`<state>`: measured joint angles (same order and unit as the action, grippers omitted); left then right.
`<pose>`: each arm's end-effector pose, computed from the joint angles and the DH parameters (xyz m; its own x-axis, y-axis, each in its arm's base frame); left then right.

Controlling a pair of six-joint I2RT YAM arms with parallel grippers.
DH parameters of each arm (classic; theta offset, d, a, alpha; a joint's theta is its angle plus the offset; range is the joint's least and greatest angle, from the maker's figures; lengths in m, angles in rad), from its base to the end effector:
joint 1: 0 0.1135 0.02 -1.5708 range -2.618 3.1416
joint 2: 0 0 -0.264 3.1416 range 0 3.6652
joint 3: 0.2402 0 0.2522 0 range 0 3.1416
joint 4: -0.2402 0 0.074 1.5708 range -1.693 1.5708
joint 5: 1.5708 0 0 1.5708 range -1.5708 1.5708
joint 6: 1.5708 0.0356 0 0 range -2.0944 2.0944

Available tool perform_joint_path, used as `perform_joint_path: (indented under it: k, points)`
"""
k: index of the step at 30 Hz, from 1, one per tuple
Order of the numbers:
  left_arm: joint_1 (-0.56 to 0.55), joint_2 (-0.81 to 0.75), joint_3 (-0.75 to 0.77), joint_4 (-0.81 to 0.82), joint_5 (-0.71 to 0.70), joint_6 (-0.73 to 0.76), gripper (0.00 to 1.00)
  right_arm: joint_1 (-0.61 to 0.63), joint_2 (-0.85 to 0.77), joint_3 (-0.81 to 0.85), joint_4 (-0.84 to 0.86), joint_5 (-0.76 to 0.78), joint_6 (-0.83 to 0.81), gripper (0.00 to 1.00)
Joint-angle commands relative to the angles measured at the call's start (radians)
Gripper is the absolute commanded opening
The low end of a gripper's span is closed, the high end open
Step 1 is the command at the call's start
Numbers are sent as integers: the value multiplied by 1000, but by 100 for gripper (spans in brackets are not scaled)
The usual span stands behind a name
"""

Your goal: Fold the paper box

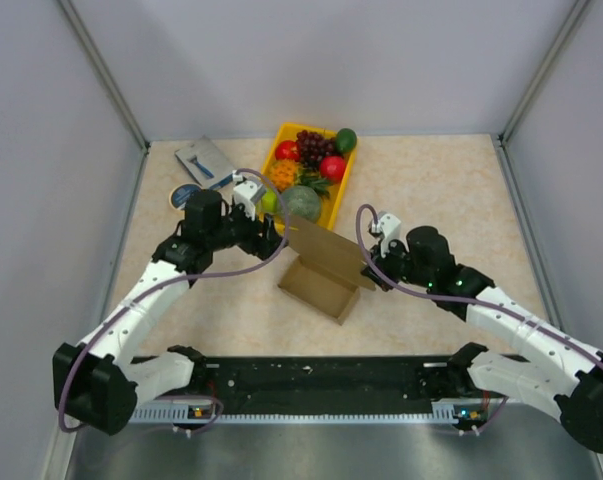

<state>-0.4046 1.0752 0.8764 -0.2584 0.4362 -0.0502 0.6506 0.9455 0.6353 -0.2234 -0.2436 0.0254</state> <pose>0.2163 -0.1090 0.3093 -0.4407 0.1392 -0.8868 0.6840 0.6918 -0.2313 0.1623 0.1343 0.2547 -0.4237 -0.2915 -0.8576 -0.7425 0.6541 0.1445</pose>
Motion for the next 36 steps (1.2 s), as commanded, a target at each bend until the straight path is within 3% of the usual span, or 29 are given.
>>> perform_joint_path:
  k: [1,8,11,19,24,28,36]
  points:
    - [93,61,50,31,224,105,76,-23,4,44,61,-63,-4,0]
    - [139,189,-37,318,426,76,80,-26,-13,40,81,-100,19,0]
    - [138,249,-33,349,426,111,78,-29,-13,38,82,-105,15,0]
    - [138,298,-22,320,388,205,56,-45,-20,37,87,-118,16,0]
    - [154,282,-2,280,282,208,68,-51,-17,40,90,-128,16,0]
    - [188,347,50,216,367,207,70,-52,-16,43,88,-131,16,0]
    - [187,394,49,229,470,205,55,-55,18,60,108,-146,16,0]
